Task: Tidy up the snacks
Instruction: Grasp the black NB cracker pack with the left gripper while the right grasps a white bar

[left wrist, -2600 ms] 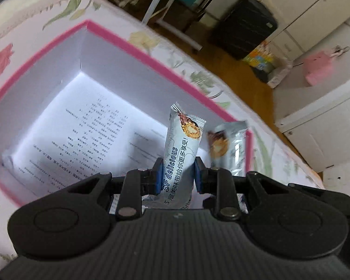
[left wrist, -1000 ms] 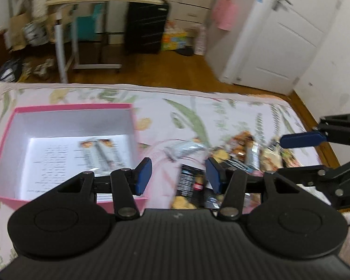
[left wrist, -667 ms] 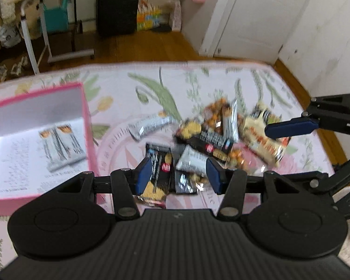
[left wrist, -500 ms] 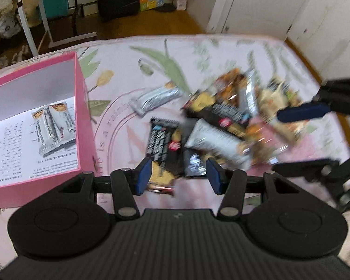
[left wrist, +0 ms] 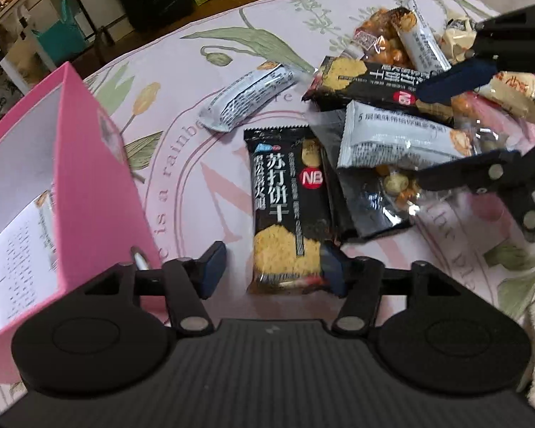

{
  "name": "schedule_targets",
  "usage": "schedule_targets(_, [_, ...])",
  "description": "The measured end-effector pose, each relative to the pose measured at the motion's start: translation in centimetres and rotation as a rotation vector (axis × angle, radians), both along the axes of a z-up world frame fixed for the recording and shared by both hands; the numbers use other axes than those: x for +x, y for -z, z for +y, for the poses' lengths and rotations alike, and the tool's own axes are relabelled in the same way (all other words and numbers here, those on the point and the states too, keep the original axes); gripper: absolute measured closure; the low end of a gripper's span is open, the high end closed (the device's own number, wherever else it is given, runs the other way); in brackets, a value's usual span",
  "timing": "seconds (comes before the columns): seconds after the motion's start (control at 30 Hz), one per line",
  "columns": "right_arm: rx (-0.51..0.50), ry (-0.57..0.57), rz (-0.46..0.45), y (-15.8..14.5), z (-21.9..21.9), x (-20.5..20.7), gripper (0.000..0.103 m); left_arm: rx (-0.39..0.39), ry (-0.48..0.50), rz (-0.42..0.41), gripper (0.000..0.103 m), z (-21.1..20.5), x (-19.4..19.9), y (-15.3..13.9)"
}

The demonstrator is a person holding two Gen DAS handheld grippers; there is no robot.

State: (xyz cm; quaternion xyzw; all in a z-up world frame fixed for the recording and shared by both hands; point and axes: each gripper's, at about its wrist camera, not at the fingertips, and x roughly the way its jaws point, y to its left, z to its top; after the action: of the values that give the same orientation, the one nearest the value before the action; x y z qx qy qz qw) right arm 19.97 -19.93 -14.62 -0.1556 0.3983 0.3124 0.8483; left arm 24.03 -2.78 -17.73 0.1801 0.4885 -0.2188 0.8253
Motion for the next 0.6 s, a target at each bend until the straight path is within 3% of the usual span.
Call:
schedule_targets(0.13, [0.008,-0.012,0.022,0.6,0.0,0.1,0.048,-0.027,0.002,0.01,0.042,-0.2,0.6,0.0])
schedule_targets(0.2, [-0.036,-0.014,0.036,1.2,0.3,0.2,0.059,-0.037,0.004,0.027,0.042,-0.2,0.9,0.2])
schedule_targets(0.3, [-0.043,0.019,0.057,1.3,0.0,0.4,0.065,-0.049,0.008,0.05,0.042,-0.1,1.1,0.4])
schedule_targets(0.47, [-0.014,0.084,0.094,1.1,-1.1,1.1,0.067,-0.01,0.025,0.082,0.04,-0.3,0.9,1.1])
schedule_targets(0.6, [0.003,0.1,0.111,1.2,-1.2,1.3,0.067,-0.024,-0.011,0.09,0.035,-0.3,1.4,1.3])
